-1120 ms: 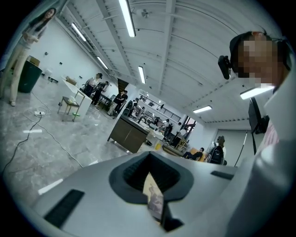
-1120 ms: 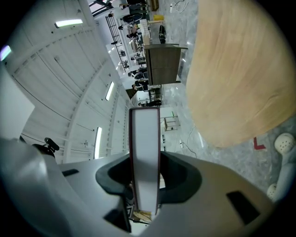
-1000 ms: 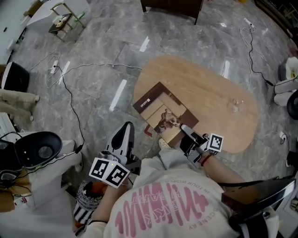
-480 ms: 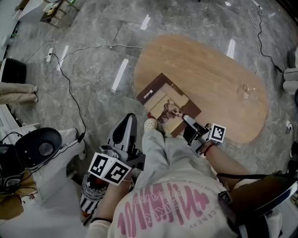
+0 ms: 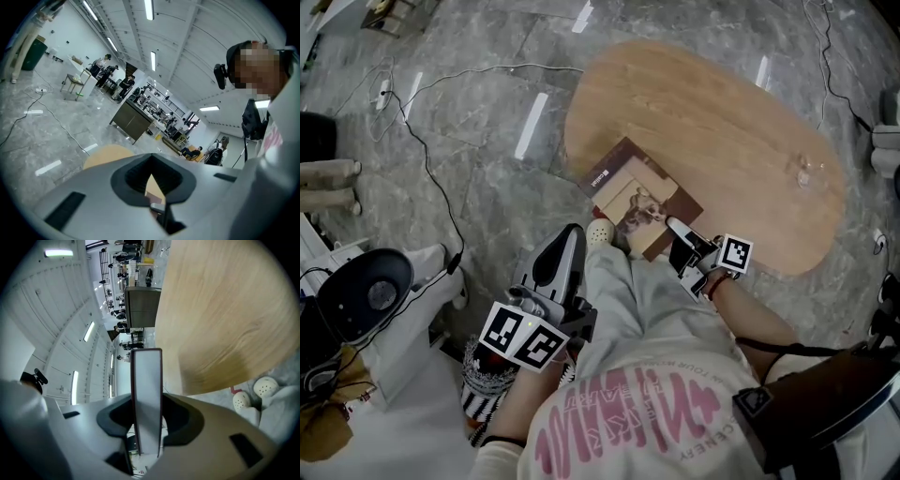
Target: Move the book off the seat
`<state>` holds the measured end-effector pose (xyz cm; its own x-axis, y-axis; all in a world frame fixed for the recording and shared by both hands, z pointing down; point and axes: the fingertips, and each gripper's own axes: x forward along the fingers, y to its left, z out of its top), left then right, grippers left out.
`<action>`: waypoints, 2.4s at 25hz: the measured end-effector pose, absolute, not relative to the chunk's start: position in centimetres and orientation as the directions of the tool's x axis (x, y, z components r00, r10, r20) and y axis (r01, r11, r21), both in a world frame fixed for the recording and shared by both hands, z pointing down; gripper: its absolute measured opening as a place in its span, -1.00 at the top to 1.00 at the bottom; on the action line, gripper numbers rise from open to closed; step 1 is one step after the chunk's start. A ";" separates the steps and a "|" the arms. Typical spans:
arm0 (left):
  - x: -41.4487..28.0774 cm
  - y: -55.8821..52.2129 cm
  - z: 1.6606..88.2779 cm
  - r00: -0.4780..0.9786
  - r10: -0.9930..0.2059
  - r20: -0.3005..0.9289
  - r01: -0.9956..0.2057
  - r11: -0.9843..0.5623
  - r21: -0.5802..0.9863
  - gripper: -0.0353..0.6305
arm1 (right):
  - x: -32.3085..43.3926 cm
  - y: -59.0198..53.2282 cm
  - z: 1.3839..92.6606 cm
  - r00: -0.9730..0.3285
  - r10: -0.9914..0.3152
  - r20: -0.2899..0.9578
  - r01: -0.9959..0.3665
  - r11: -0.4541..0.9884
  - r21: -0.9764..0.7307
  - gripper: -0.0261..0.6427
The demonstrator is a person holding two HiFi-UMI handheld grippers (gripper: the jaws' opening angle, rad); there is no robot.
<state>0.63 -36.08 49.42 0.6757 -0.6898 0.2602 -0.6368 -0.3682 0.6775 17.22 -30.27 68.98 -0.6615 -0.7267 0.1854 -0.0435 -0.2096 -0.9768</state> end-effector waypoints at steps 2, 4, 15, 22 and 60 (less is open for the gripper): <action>0.4 -35.9 49.9 0.676 -0.685 0.270 -0.637 -0.360 0.681 0.87 | 17.1 -30.3 69.5 -0.661 -0.723 0.201 -0.053 -0.223 -0.973 0.44; 0.3 -35.8 50.3 0.677 -0.680 0.282 -0.638 -0.350 0.686 0.87 | 17.3 -30.4 70.2 -0.657 -0.720 0.223 -0.070 -0.236 -0.969 0.44; -1.1 -34.5 52.5 0.683 -0.649 0.334 -0.637 -0.308 0.706 0.87 | 17.6 -31.2 73.2 -0.609 -0.722 0.328 -0.156 -0.296 -0.942 0.44; -0.3 -34.7 51.9 0.700 -0.624 0.346 -0.628 -0.309 0.714 0.87 | 20.1 -30.7 75.0 -0.535 -0.696 0.479 -0.273 -0.394 -0.878 0.44; -4.0 -32.1 53.8 0.648 -0.659 0.383 -0.651 -0.218 0.727 0.87 | 25.5 -29.0 81.9 -0.172 -0.344 0.923 -0.789 -0.513 -0.338 0.24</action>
<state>-3.97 -32.09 53.82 0.6478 -0.6585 0.3830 -0.6514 -0.2182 0.7267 25.49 -29.00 81.93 -0.1716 -0.3439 0.9232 -0.7888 -0.5134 -0.3379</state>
